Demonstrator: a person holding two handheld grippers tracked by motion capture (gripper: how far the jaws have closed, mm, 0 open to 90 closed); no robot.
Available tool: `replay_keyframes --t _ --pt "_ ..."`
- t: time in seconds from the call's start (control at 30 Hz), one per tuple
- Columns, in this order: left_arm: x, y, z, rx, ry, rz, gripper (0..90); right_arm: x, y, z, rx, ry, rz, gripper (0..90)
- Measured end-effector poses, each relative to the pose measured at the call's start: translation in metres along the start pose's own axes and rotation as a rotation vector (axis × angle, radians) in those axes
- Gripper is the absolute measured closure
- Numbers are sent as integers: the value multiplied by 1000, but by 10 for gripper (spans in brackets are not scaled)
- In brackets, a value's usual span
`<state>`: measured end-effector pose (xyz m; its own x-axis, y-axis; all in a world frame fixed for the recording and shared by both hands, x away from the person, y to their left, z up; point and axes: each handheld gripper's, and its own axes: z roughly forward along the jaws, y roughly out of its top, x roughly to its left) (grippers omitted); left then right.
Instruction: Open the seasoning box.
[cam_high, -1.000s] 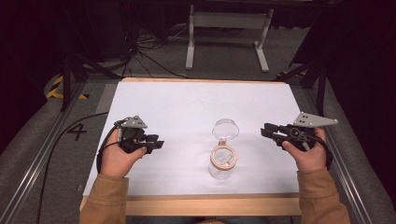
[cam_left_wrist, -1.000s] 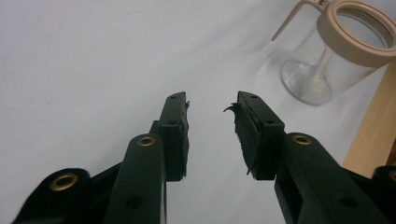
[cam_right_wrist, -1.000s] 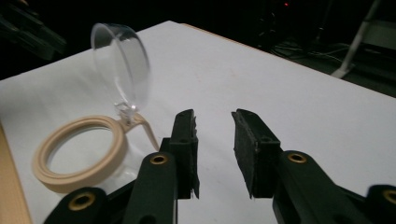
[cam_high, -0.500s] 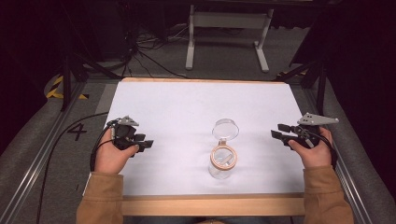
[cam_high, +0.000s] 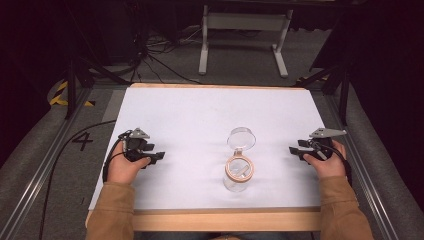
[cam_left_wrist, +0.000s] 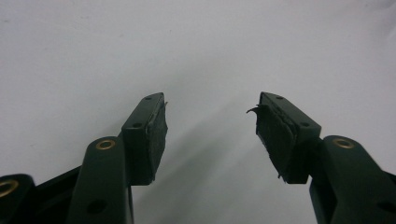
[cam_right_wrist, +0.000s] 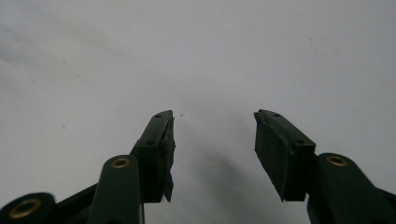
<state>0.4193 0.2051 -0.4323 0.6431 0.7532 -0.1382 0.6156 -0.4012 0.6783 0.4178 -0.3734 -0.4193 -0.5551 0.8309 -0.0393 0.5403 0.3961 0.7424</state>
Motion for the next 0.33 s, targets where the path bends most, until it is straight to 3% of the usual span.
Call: replay_keyframes --t 0.07,0.13,0.2,0.23,0.33 --pt "0 -1 3 -8 -3 3 418 1 -3 7 1 -1 -43 492" --pt "1 -2 6 -12 15 -5 405 2 -6 12 7 -3 -51 495" --pt "1 -3 8 -5 11 -1 383 2 -7 15 10 -2 -53 495" --pt "0 -5 11 -28 15 -15 383 3 -7 16 8 0 -45 495" --pt "-2 -4 14 -14 12 2 375 2 -8 16 -7 3 -26 492"
